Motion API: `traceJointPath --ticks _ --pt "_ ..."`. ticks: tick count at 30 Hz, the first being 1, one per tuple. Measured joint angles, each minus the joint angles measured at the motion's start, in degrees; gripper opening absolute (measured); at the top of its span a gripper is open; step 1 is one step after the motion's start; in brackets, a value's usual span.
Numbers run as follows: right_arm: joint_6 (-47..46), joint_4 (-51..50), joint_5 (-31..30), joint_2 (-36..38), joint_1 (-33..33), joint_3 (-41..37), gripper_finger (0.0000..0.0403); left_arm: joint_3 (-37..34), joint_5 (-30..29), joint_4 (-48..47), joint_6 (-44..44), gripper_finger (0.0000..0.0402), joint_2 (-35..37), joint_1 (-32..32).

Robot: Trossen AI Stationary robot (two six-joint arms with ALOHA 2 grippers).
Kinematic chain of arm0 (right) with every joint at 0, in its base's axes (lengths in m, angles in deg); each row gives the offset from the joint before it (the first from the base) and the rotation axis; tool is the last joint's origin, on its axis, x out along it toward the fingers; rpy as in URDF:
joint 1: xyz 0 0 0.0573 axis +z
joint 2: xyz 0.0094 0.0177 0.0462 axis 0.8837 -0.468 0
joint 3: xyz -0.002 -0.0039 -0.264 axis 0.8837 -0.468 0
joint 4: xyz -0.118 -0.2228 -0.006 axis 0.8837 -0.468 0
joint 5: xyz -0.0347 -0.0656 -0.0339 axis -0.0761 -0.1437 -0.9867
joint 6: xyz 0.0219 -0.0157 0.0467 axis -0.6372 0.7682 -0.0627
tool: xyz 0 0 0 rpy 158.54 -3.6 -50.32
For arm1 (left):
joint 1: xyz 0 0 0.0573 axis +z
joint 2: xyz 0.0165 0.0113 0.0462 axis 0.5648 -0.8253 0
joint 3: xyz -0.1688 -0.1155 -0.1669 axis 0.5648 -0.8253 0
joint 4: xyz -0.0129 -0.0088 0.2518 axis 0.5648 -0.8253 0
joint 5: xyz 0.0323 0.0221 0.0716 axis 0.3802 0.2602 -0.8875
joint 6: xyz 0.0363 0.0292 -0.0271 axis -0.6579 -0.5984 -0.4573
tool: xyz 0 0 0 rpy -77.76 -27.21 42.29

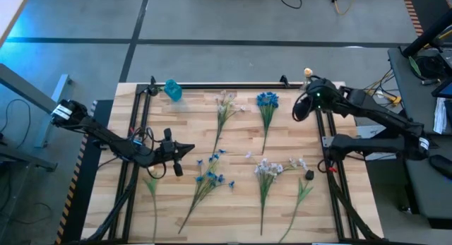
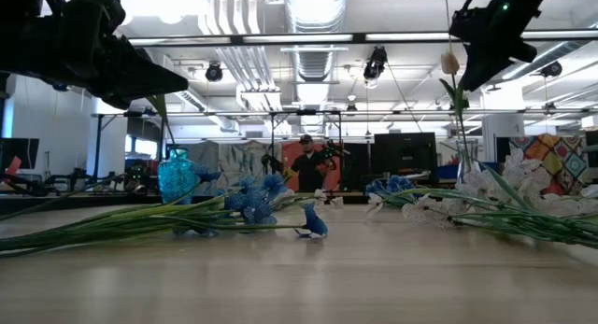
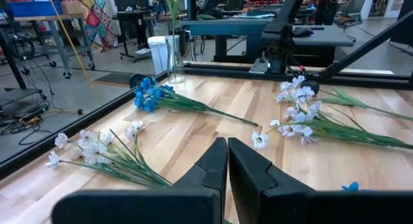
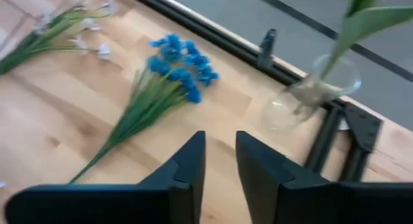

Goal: Sort flowers into vase by color
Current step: Put the black tulip into the blue vase

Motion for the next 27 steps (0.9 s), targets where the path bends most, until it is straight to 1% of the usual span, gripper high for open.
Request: traceJointPath --ticks 5,11,15,18,27 --pt "-2.7 0.4 0.0 -0.5 5.9 0.0 0.0017 0.0 0.0 0.3 0.0 0.0000 -0.1 0.0" --pt "-10.2 1.3 -0.1 -2.1 15.9 -1.1 0.0012 0.0 0.0 1.2 0.0 0.0000 -0.3 0.0" --pt "-18.3 1.4 -0.1 -4.0 24.0 -2.3 0.0012 0.0 0.2 1.3 -0.2 0.0000 -0.3 0.0" --pt "-24.8 2.6 -0.2 -6.0 30.5 -3.1 0.0012 0.0 1.6 1.5 -0.2 0.0000 -0.3 0.0" --pt "-51.0 2.5 -0.1 -13.7 51.6 -3.5 0.0012 0.0 1.9 2.7 0.2 0.0000 -0.3 -0.1"
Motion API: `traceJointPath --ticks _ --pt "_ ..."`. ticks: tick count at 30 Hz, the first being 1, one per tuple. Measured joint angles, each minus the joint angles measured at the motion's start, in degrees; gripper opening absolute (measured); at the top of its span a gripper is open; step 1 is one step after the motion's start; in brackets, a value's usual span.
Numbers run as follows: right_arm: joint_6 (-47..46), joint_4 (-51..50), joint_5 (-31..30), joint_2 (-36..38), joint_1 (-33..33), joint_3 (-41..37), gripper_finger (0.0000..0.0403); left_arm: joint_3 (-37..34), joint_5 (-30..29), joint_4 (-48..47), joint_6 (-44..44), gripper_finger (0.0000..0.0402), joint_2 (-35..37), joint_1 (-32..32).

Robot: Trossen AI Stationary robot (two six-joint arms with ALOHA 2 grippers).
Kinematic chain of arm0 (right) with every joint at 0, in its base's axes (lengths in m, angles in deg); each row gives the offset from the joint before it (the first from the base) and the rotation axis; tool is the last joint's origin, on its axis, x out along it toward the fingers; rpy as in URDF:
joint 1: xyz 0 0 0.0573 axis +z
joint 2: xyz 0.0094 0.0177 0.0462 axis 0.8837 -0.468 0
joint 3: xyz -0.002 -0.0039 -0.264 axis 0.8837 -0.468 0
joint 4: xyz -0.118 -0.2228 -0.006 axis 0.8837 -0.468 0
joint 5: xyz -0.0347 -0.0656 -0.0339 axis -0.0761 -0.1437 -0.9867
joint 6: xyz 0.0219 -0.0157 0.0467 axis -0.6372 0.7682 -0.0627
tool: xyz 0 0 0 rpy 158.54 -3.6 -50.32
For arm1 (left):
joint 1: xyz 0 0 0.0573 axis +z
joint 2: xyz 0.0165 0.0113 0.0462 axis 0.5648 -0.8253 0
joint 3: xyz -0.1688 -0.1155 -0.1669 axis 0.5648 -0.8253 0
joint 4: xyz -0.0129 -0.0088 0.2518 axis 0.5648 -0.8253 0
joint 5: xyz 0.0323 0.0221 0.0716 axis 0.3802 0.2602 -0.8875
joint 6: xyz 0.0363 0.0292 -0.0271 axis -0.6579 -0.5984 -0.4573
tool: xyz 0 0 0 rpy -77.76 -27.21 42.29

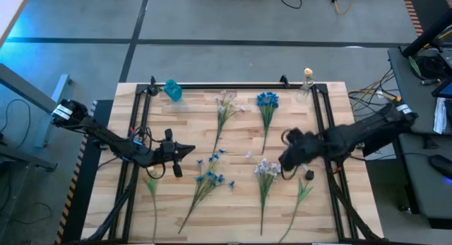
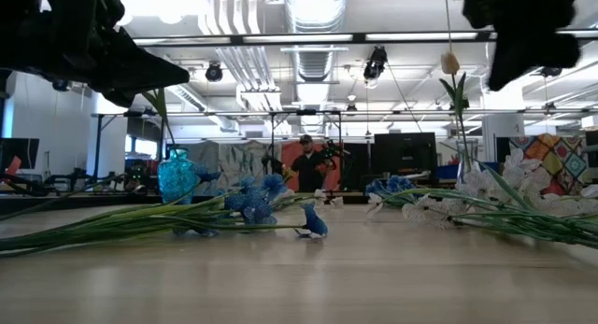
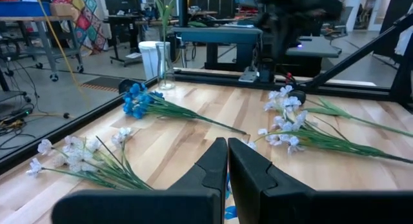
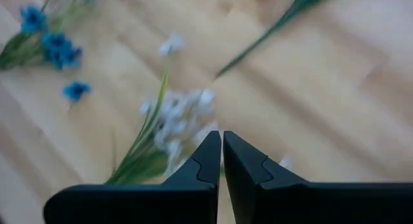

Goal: Sort flowers into vase by color
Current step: Put the black tulip into the blue vase

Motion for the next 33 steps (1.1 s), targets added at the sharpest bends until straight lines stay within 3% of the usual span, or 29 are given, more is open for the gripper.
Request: traceJointPath --ticks 6,16,22,28,33 --pt "-17.3 -0.7 3.0 -4.7 10.1 0.0 0.0012 0.0 0.0 0.1 0.0 0.0000 0.0 0.0" --pt "-37.9 -1.7 13.0 -14.6 19.0 0.0 0.0019 0.0 0.0 0.4 1.7 0.0000 0.0 0.0" --pt "-45.3 1.5 22.3 -21.3 21.2 0.0 0.0076 0.0 0.0 0.3 1.9 0.0000 0.0 0.0" --pt "-53.8 5.4 23.0 -24.4 22.7 0.0 0.0134 0.0 0.0 0.0 1.8 0.0000 0.0 0.0" --pt "-60.5 4.6 21.9 -25.6 24.9 -0.1 0.0144 0.0 0.0 0.0 2.0 0.0000 0.0 0.0"
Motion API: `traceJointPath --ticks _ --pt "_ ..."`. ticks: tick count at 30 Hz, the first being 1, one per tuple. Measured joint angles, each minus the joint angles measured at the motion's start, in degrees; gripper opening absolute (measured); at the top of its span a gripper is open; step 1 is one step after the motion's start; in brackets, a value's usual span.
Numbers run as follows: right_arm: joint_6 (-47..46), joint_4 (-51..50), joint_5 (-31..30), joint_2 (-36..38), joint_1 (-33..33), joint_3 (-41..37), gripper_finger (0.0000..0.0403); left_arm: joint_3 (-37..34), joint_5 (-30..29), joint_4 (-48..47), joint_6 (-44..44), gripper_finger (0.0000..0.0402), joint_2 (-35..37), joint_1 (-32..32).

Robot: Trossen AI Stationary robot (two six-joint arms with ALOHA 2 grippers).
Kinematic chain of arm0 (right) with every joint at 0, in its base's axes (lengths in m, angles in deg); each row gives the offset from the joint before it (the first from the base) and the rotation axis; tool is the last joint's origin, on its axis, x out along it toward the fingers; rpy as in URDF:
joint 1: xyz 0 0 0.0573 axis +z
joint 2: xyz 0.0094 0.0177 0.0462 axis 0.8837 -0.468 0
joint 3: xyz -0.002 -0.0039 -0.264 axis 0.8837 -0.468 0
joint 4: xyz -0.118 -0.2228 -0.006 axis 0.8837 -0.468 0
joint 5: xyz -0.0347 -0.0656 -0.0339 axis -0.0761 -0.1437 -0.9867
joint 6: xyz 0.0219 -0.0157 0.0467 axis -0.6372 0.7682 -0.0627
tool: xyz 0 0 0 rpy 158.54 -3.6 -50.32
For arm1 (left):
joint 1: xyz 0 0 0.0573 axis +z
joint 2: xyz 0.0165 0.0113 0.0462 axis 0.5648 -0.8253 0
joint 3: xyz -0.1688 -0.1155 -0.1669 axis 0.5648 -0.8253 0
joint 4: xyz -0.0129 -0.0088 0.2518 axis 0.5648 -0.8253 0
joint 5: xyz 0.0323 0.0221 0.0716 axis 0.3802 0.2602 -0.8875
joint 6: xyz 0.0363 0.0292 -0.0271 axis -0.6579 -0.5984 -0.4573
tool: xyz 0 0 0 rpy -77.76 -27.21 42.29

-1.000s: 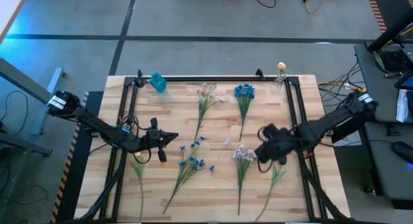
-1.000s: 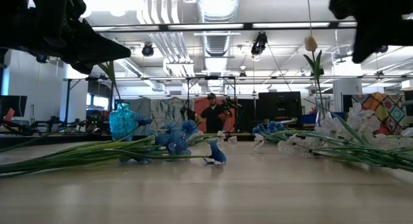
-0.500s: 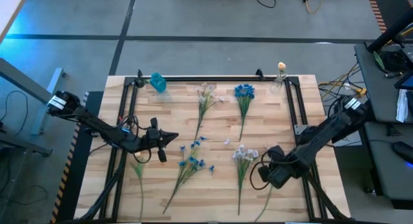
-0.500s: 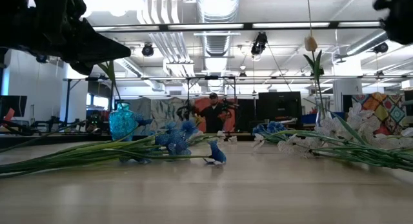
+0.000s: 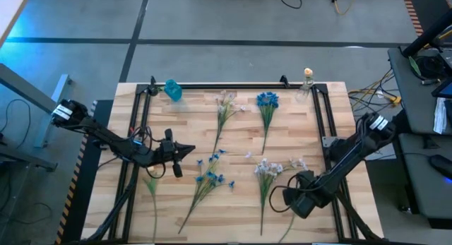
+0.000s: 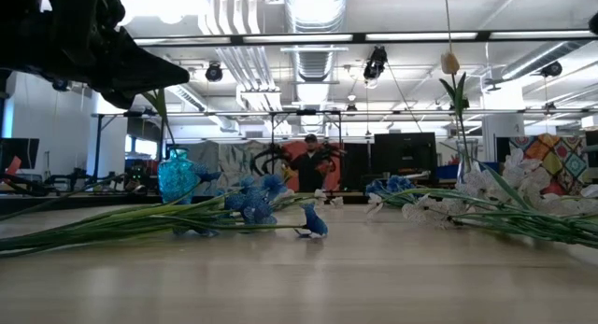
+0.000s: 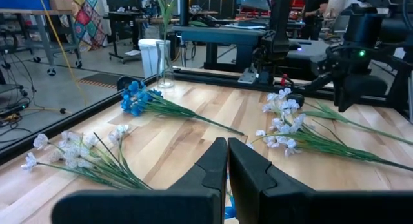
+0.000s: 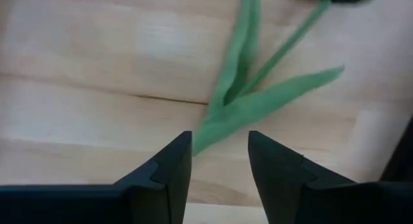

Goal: Sort flowers into vase by color
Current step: Put the black tulip into the blue vase

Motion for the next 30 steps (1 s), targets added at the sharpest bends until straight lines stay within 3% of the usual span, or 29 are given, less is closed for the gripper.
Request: traceJointPath --ticks 7,15,23,30 --pt "-8.3 0.3 -1.4 -2.2 2.8 -0.1 0.0122 0.0 0.0 0.0 0.4 0.0000 0.0 0.0" --pt "-8.4 1.6 -3.1 -2.9 2.0 -0.5 0.0099 0.0 0.1 0.3 0.4 0.0000 0.0 0.0" --pt "-8.4 11.0 -2.6 -2.7 0.1 -5.2 0.0093 0.0 1.4 -0.4 0.4 0.0000 0.0 0.0" --pt "-5.7 9.2 -5.2 -2.3 0.2 -4.6 0.0061 0.0 1.5 -0.3 0.4 0.0000 0.0 0.0"
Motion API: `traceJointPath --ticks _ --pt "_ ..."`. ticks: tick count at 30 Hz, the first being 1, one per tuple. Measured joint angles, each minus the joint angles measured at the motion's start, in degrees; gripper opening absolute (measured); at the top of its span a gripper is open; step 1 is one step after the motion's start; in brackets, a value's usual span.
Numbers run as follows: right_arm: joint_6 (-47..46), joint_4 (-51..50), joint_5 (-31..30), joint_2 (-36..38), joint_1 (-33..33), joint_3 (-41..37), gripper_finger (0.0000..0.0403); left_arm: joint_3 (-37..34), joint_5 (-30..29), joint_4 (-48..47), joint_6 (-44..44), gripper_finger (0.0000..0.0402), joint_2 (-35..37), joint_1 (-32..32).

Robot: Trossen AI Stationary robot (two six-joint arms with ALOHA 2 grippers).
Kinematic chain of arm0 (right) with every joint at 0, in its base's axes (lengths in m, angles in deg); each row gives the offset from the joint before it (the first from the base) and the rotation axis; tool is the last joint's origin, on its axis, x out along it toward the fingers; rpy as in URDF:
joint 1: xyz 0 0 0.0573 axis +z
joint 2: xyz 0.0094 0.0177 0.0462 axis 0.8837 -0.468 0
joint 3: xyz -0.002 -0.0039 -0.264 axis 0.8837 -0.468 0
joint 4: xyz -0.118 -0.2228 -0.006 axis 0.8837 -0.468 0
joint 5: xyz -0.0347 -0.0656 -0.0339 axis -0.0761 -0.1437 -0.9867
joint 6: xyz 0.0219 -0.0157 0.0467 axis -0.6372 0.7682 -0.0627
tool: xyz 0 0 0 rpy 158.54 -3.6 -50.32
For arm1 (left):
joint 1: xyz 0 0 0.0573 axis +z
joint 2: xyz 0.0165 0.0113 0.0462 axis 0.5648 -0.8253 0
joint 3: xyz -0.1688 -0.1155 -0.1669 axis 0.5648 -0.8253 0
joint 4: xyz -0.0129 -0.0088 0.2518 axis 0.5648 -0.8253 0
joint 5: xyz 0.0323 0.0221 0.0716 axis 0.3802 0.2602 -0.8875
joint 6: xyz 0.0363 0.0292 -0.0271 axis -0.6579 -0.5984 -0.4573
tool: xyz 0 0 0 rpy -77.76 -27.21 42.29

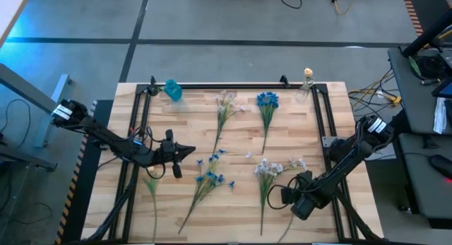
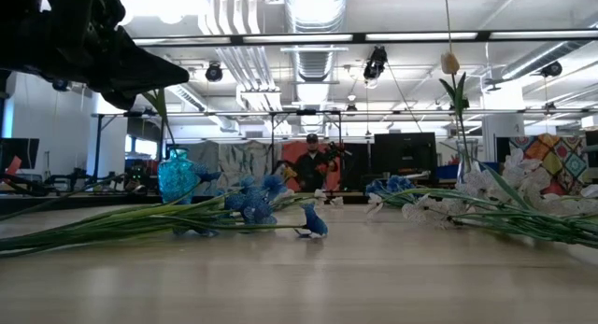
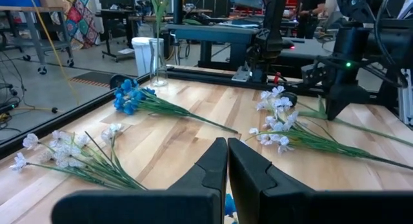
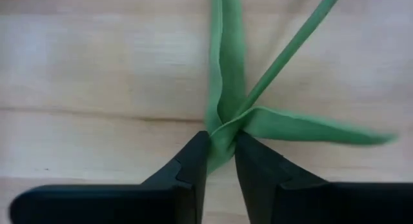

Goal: Sort flowers into vase by color
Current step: Put the black tulip into the blue vase

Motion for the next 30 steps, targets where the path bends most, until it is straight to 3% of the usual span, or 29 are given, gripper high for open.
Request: traceJointPath --ticks 5,13,17,23,27,30 --pt "4.4 -5.2 -7.4 0.1 -0.4 3.4 0.0016 0.0 0.0 0.0 0.4 0.0000 0.1 0.0" --pt "12.0 -21.5 -19.1 0.1 -0.8 15.1 0.0014 0.0 2.2 0.5 1.3 0.0000 2.6 0.0" --pt "21.4 -30.8 -30.9 0.2 -1.2 22.2 0.0013 0.0 5.0 1.4 0.4 0.0000 3.1 0.0" --pt "48.6 -32.1 -50.6 1.0 -6.6 27.8 0.0013 0.0 14.1 7.9 -3.6 0.0000 2.1 0.3" --pt "70.8 -22.7 -53.6 2.9 -13.8 27.9 0.0012 0.0 18.3 11.9 -6.4 0.0000 0.5 1.8" --pt "89.5 -10.0 -50.5 4.3 -20.0 26.5 0.0012 0.2 18.6 13.3 -8.2 0.0000 -1.0 3.7"
